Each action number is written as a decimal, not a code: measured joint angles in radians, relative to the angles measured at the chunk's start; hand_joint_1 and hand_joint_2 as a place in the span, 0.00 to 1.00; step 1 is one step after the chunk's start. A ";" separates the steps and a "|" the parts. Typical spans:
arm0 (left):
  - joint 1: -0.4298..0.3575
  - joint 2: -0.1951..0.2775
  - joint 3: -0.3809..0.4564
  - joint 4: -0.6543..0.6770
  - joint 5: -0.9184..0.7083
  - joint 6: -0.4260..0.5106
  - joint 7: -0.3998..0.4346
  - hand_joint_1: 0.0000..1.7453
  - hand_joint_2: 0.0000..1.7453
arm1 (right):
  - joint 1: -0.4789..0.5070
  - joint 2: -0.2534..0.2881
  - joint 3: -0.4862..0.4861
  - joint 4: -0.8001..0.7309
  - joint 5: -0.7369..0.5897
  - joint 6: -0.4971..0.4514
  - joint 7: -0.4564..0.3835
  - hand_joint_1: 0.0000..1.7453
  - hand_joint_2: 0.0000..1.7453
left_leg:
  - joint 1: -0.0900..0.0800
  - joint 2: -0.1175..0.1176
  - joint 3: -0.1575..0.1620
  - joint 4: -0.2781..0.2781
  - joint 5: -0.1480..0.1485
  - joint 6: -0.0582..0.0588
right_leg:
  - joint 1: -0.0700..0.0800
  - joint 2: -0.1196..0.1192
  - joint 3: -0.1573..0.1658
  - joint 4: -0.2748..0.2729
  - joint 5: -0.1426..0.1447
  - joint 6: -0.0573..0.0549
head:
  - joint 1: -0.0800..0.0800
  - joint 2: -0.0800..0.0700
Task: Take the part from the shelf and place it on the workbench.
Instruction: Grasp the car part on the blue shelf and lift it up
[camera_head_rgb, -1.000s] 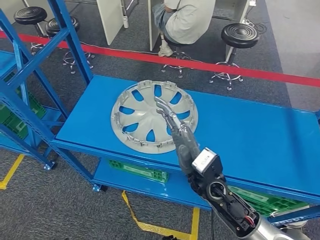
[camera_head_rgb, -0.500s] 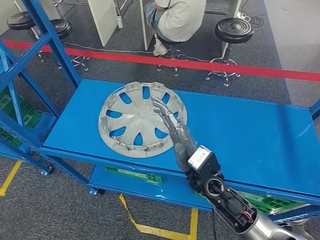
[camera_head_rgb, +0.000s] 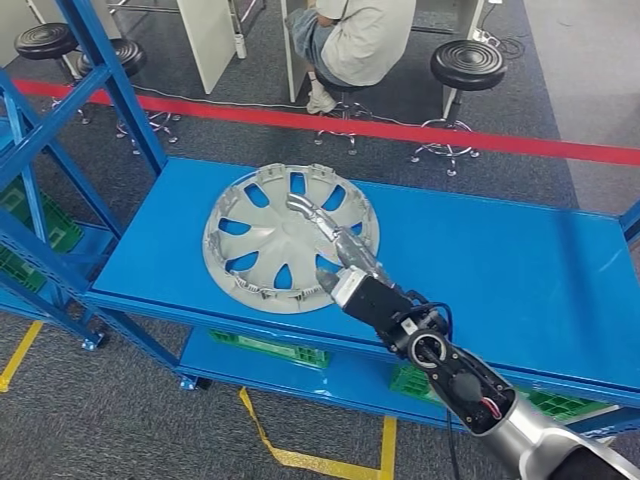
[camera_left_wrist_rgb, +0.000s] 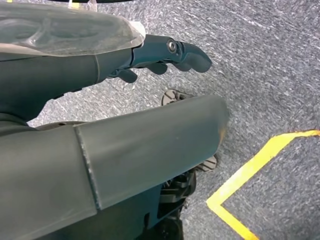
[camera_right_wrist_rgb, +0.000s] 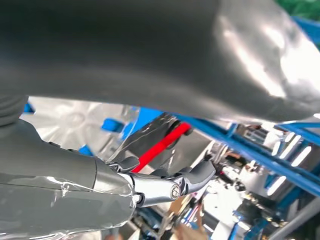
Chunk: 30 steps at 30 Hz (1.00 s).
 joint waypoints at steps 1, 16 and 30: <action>0.000 0.000 0.000 0.000 -0.001 -0.001 0.000 0.00 0.00 | -0.008 -0.005 -0.002 0.011 0.006 0.004 0.007 0.00 0.75 | 0.000 0.000 0.000 0.000 0.000 0.000 | 0.000 0.000 0.000 0.000 0.000 0.000 | 0.000 0.000; -0.017 -0.002 0.000 0.000 -0.005 -0.012 0.024 0.00 0.00 | -0.295 -0.090 0.019 0.297 0.235 0.096 0.239 0.00 1.00 | 0.000 0.000 0.000 0.000 0.001 0.001 | -0.004 0.000 0.001 -0.002 0.002 0.002 | 0.000 0.000; -0.033 -0.004 -0.002 0.000 -0.013 -0.024 0.032 0.00 0.00 | -0.554 -0.091 0.158 0.643 0.378 0.204 0.269 0.00 1.00 | 0.000 -0.001 -0.001 0.001 0.001 0.001 | -0.004 -0.001 0.001 -0.002 0.002 0.002 | 0.000 0.000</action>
